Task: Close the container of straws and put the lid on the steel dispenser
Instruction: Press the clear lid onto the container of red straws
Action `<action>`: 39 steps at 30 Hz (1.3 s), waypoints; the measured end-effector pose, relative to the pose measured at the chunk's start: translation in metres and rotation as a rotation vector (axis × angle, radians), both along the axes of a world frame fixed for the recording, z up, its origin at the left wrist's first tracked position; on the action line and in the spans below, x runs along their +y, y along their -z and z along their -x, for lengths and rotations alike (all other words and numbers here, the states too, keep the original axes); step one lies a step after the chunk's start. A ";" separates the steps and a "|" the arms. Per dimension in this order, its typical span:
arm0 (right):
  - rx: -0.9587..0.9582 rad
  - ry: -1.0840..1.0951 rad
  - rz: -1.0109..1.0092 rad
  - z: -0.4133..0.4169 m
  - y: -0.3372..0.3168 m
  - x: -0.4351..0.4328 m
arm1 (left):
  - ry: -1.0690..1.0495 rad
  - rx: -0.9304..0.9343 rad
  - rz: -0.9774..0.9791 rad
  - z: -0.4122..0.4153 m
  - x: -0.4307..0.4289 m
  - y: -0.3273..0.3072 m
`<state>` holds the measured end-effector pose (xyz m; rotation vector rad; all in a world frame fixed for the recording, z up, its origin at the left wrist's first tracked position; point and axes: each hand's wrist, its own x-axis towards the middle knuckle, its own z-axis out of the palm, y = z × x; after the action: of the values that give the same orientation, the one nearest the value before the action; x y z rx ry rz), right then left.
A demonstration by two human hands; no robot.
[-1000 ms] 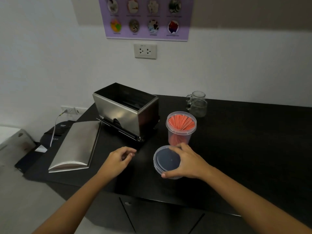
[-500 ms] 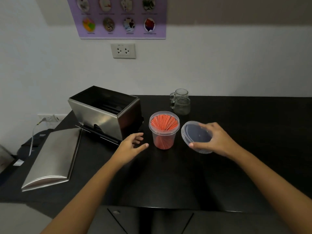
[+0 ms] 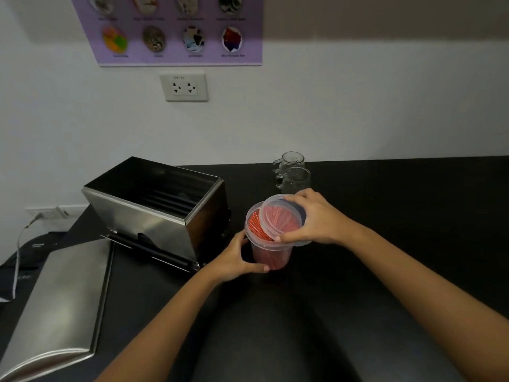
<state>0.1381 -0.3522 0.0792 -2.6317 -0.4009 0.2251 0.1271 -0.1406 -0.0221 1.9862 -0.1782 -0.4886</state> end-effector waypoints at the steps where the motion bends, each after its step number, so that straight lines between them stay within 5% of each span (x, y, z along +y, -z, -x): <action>1: 0.013 -0.018 0.002 -0.002 0.000 0.005 | 0.018 -0.002 0.010 -0.002 0.000 0.002; 19: 0.013 -0.102 0.153 -0.012 0.003 0.030 | -0.011 -0.097 0.206 -0.012 -0.002 0.013; 28: -0.047 -0.153 0.498 -0.020 -0.011 0.042 | -0.024 -0.076 0.225 -0.013 -0.003 0.012; 39: 0.112 -0.020 0.555 -0.025 -0.013 0.057 | 0.025 -0.074 0.229 -0.013 -0.003 0.013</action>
<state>0.1627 -0.2955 0.0922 -3.1341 -0.3668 0.5579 0.1399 -0.1438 -0.0347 1.7802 -0.2924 -0.3921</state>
